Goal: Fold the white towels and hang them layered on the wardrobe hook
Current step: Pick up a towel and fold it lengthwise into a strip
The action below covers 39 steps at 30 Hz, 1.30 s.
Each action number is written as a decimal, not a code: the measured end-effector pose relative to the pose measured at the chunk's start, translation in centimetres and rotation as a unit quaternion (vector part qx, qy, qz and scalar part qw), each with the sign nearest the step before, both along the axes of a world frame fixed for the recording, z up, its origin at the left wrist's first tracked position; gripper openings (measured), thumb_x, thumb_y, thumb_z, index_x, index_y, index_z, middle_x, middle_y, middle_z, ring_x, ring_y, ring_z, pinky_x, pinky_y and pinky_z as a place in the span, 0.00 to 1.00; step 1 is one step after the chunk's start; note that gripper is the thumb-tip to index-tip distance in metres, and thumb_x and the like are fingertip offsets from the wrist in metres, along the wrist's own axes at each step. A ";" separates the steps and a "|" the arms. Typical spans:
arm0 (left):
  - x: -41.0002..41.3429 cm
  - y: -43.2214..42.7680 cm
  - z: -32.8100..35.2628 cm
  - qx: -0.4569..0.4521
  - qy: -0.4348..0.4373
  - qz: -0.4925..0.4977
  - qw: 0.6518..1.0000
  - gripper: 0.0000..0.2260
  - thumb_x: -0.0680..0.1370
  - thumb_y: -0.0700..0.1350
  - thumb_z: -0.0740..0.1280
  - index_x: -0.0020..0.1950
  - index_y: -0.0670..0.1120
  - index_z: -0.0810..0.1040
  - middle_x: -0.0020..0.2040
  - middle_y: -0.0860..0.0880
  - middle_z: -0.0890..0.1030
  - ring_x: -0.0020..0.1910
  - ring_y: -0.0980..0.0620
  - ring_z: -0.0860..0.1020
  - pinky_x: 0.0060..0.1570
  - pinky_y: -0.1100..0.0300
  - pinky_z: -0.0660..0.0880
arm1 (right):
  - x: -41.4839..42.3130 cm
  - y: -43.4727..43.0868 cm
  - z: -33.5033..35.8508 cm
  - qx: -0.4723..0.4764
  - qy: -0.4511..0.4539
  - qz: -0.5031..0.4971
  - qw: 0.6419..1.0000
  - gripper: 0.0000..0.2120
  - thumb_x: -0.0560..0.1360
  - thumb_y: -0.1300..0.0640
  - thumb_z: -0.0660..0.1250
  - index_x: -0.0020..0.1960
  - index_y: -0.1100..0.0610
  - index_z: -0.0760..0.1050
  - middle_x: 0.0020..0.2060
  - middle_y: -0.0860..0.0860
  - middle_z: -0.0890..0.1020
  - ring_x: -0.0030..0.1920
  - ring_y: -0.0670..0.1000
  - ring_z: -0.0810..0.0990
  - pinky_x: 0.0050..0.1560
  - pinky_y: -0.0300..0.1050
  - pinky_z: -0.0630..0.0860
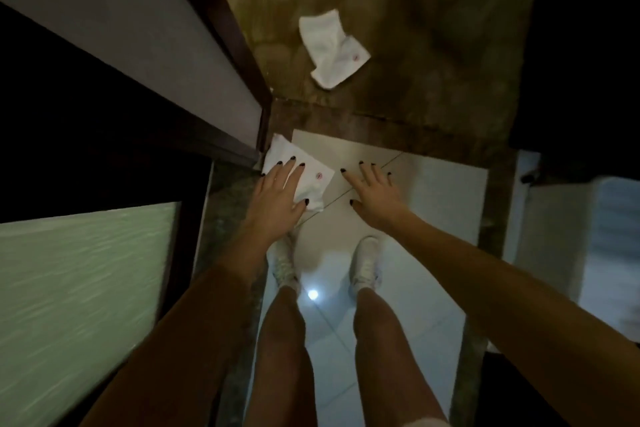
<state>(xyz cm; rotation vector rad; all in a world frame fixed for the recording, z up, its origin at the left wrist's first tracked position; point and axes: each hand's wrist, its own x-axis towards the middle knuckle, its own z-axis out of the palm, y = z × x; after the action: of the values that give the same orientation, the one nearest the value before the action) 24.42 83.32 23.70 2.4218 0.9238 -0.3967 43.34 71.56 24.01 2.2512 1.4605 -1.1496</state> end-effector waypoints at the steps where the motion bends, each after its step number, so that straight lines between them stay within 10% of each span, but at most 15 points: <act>1: -0.3 0.5 -2.9 -0.008 0.002 0.008 1.000 0.30 0.79 0.49 0.65 0.79 0.46 0.58 0.79 0.46 0.59 0.76 0.43 0.58 0.73 0.49 0.55 | -0.5 0.4 -3.3 -0.009 0.006 -0.010 1.000 0.31 0.83 0.50 0.57 0.80 0.47 0.44 0.80 0.57 0.46 0.79 0.61 0.43 0.76 0.61 0.46; 8: -3.0 3.7 -23.2 -0.023 0.047 -0.032 0.998 0.29 0.81 0.54 0.61 0.79 0.50 0.55 0.80 0.48 0.55 0.78 0.46 0.54 0.76 0.48 0.53 | -3.3 3.1 -24.4 -0.033 0.015 -0.050 0.998 0.31 0.82 0.46 0.57 0.80 0.51 0.48 0.80 0.56 0.50 0.79 0.61 0.46 0.76 0.60 0.49; 13: -2.7 3.8 -35.2 -0.087 0.038 -0.016 0.995 0.27 0.81 0.52 0.63 0.78 0.47 0.60 0.78 0.46 0.61 0.76 0.45 0.58 0.75 0.50 0.54 | -4.9 4.2 -35.3 -0.011 0.001 -0.084 0.996 0.28 0.81 0.47 0.60 0.77 0.56 0.60 0.72 0.58 0.68 0.70 0.60 0.66 0.69 0.56 0.67; 20: -2.1 1.4 -43.7 -0.056 0.015 0.014 0.998 0.10 0.79 0.48 0.65 0.58 0.46 0.79 0.64 0.47 0.75 0.65 0.47 0.69 0.65 0.55 0.63 | -7.8 5.9 -43.0 0.053 0.076 -0.373 0.923 0.12 0.82 0.57 0.60 0.62 0.61 0.73 0.56 0.59 0.80 0.53 0.59 0.79 0.51 0.48 0.75; 28: -1.4 3.9 -32.2 -0.099 -0.021 0.063 0.993 0.07 0.80 0.46 0.64 0.51 0.44 0.79 0.49 0.44 0.80 0.49 0.45 0.77 0.49 0.52 0.72 | -7.8 5.1 -33.1 0.159 0.095 -0.419 0.889 0.08 0.80 0.61 0.63 0.58 0.59 0.76 0.44 0.51 0.77 0.37 0.42 0.73 0.37 0.34 0.69; 39: 5.4 10.2 0.7 -0.306 0.007 0.101 0.947 0.09 0.80 0.45 0.65 0.56 0.41 0.79 0.51 0.43 0.81 0.48 0.48 0.79 0.51 0.52 0.76 | -2.8 8.7 0.5 0.264 0.129 -0.484 0.824 0.12 0.80 0.62 0.64 0.62 0.61 0.72 0.54 0.53 0.78 0.51 0.49 0.76 0.50 0.38 0.70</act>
<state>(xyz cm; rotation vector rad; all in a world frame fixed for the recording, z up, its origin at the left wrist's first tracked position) 29.87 93.49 24.45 1.7463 0.8821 -0.5326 40.59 80.22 24.49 3.5538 0.6553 -1.4334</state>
